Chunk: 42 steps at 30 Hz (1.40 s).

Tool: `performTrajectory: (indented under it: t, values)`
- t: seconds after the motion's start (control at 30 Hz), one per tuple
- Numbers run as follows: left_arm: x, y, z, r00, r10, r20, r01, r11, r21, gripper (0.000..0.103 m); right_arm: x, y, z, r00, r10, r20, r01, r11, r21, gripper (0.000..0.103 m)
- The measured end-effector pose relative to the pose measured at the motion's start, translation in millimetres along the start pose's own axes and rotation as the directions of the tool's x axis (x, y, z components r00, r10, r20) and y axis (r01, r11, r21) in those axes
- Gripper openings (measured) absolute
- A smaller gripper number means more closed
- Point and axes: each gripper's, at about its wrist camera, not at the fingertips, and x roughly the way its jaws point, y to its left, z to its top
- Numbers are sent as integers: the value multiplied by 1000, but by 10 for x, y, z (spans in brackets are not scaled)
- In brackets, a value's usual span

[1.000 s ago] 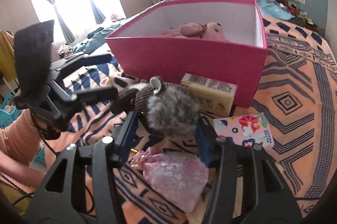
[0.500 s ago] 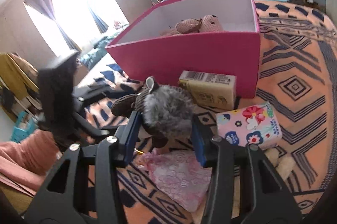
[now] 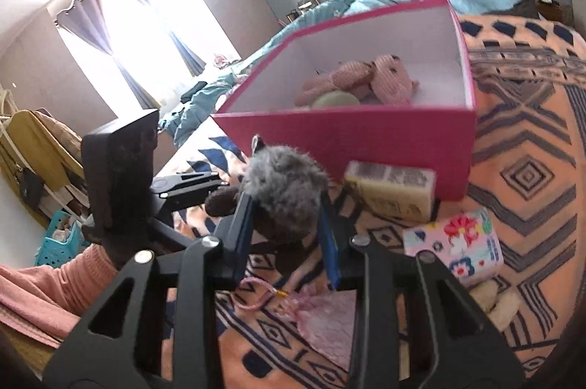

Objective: Organize objects
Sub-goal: 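Lift the brown dog plush with the right gripper and release it into the box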

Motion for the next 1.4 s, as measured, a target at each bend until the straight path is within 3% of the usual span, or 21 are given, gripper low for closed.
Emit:
performTrajectory:
  t: [0.07, 0.13, 0.2, 0.27, 0.37, 0.47, 0.53, 0.7, 0.9, 0.93, 1.03, 1.17, 1.33, 1.4]
  values:
    - [-77, -66, 73, 1000, 1, 13, -2, 1000, 22, 56, -23, 82, 77, 1000, 17, 16, -17, 1000, -14, 34]
    - [-197, -160, 183, 999, 14, 48, -16, 999, 49, 55, -31, 174, 186, 998, 53, 26, -52, 998, -30, 18]
    - [-269, -177, 309, 996, 61, 66, -64, 997, 53, 55, -52, 270, 299, 996, 67, 50, -65, 997, -49, 18]
    - [-292, -123, 384, 995, 65, 70, -67, 997, 28, 55, -36, 318, 389, 997, 57, 58, -53, 996, -65, 18]
    - [-296, -11, 416, 995, 70, 78, -70, 998, -4, 55, 47, 309, 417, 998, 53, 41, -50, 997, -63, 24]
    - [-216, 26, 368, 996, 61, 58, -60, 998, -22, 55, 175, 262, 363, 998, 66, 4, -66, 997, -49, 39]
    - [-113, 18, 335, 996, 79, 33, -78, 997, -16, 55, 249, 249, 323, 1000, 8, -10, -9, 997, -70, 56]
    - [68, -48, 257, 995, 95, 3, -95, 995, 21, 55, 389, 179, 250, 997, -58, -57, 54, 996, -77, 65]
    - [251, -248, 204, 991, 131, -24, -127, 986, 103, 56, 512, 134, 230, 991, -73, -109, 62, 993, -98, 65]
    - [265, -272, 195, 989, 143, -25, -140, 983, 116, 56, 534, 120, 215, 990, -75, -122, 63, 993, -101, 57]
    - [267, -260, 150, 990, 137, -30, -133, 985, 114, 65, 520, -19, 173, 990, -57, -127, 49, 997, -64, 53]
    - [174, -220, 62, 992, 126, -24, -123, 987, 101, 78, 340, -104, 129, 996, -25, -88, 24, 1000, -7, 46]
    - [-76, -109, 91, 995, 100, 23, -101, 994, 50, 77, 19, 23, 290, 1000, 29, 10, -29, 999, -16, 45]
    - [-143, -65, 157, 993, 114, 37, -116, 993, 31, 72, -29, 87, 372, 998, 59, 33, -59, 998, -20, 45]
